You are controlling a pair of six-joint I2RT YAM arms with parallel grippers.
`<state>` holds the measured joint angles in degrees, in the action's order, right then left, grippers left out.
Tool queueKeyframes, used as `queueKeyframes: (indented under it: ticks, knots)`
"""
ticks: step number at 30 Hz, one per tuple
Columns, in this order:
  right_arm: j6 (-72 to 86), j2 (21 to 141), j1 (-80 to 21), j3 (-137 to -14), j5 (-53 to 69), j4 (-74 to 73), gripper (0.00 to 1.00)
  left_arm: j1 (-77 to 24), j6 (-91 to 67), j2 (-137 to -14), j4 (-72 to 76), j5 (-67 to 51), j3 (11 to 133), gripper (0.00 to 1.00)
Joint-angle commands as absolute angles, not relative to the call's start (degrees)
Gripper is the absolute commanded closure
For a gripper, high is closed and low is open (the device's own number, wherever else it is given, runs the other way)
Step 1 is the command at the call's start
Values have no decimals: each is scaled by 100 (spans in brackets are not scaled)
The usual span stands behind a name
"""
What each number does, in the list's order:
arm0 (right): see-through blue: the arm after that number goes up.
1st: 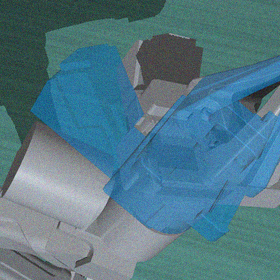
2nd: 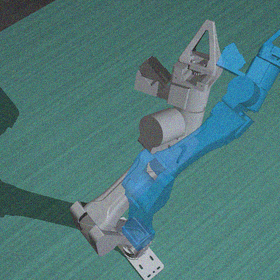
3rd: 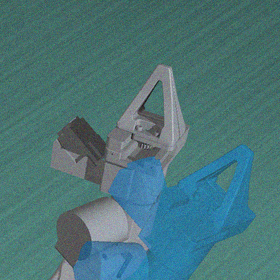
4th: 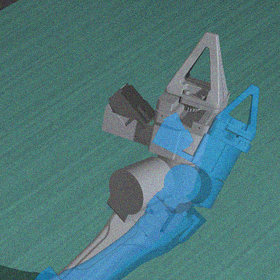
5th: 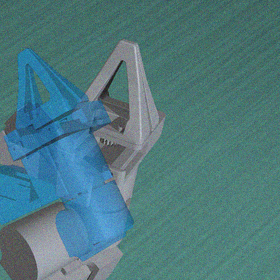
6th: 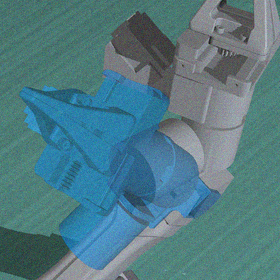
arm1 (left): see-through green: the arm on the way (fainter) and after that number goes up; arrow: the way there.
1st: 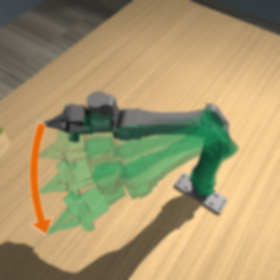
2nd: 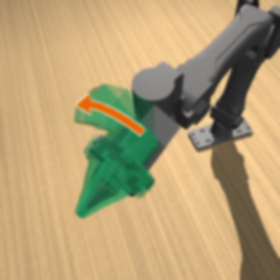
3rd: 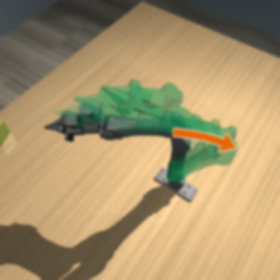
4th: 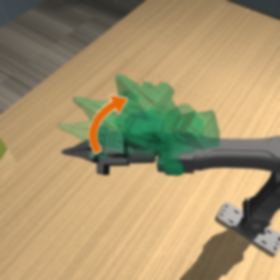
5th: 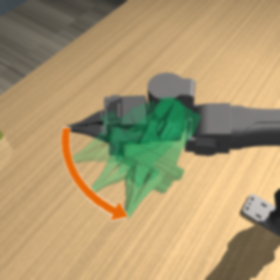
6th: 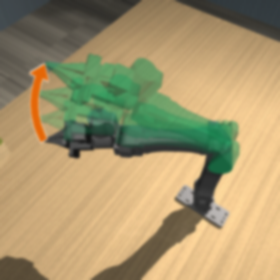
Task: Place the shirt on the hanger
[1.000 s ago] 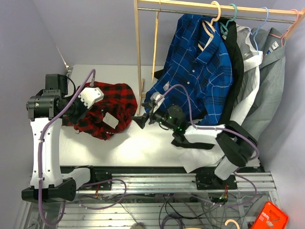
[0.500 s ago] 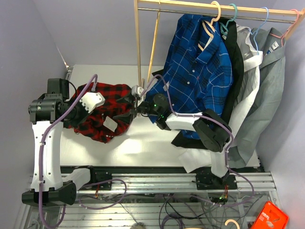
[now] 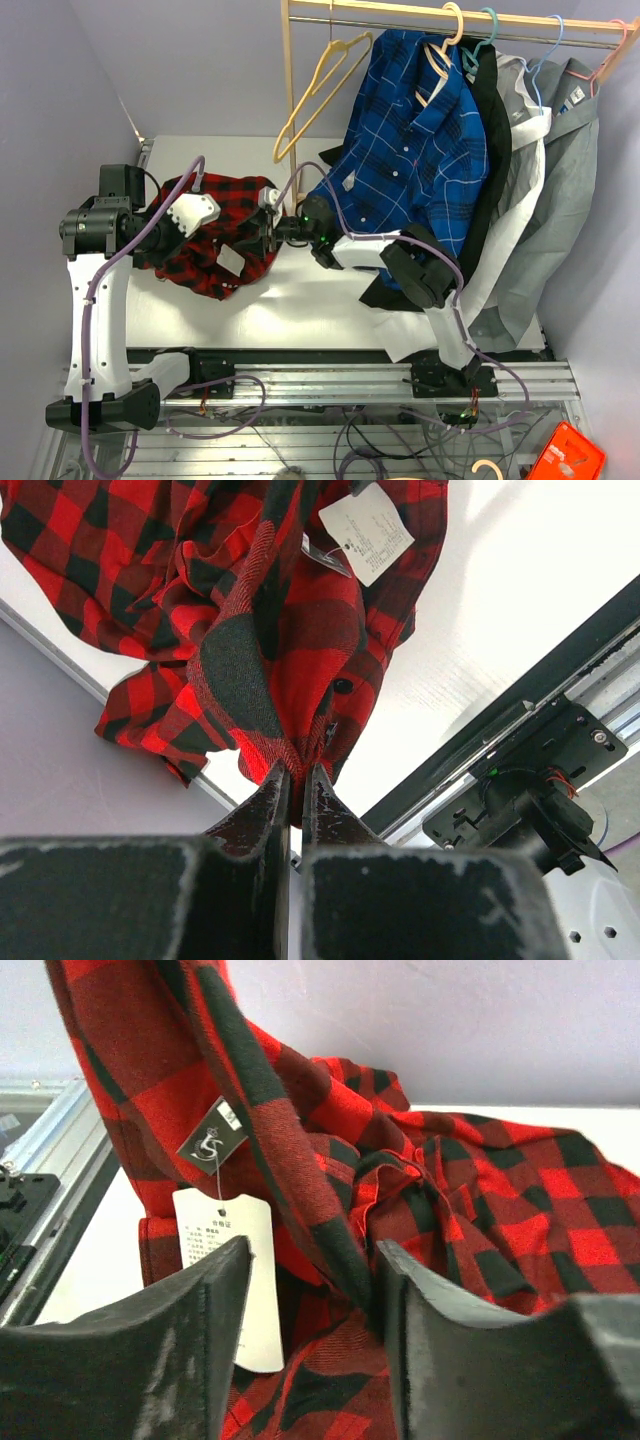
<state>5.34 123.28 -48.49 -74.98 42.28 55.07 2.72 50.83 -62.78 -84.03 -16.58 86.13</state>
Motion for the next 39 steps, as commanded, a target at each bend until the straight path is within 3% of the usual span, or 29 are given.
queueKeyframes:
  ticks: [1, 4, 9, 17, 18, 20, 21, 24, 27, 33, 39]
  knots:
    - [465, 12548, -4856, -7820, 4348, 5506, 59, 243, 5194, -6221, -8440, -1652, 8648, 93]
    - [528, 12548, -4852, -7834, 4359, 5528, 100, 245, 5201, -6220, -8416, -1608, 8637, 93]
    - [377, 11714, -4817, -7076, 3776, 5387, 100, 242, 5224, -6201, -8201, -1629, 8420, 93]
    - [-224, 9660, -5116, -6474, 684, 2783, 100, 244, 4593, -6493, -6805, -2074, 8006, 91]
    - [-244, 9538, -5133, -6456, 366, 2599, 100, 245, 4366, -6654, -6665, -2306, 8032, 82]
    - [-282, 9350, -5137, -6419, -259, 2349, 100, 243, 3959, -6959, -6498, -2836, 8155, 50]
    - [-322, 9290, -5134, -6402, -580, 2260, 100, 242, 3729, -7085, -6404, -3086, 8232, 41]
    - [-478, 9188, -5132, -6391, -1017, 2058, 100, 239, 2853, -7301, -5936, -3572, 8428, 25]
    - [-584, 9159, -5126, -6455, -1260, 1915, 100, 245, 2174, -7341, -5567, -3887, 8669, 0]
    - [-592, 9166, -5128, -6526, -1293, 1784, 100, 238, 2187, -7678, -5815, -4581, 8962, 1]
    - [-551, 9122, -5125, -6525, -1167, 1803, 100, -7, 2462, -8178, -5742, -4153, 8451, 2]
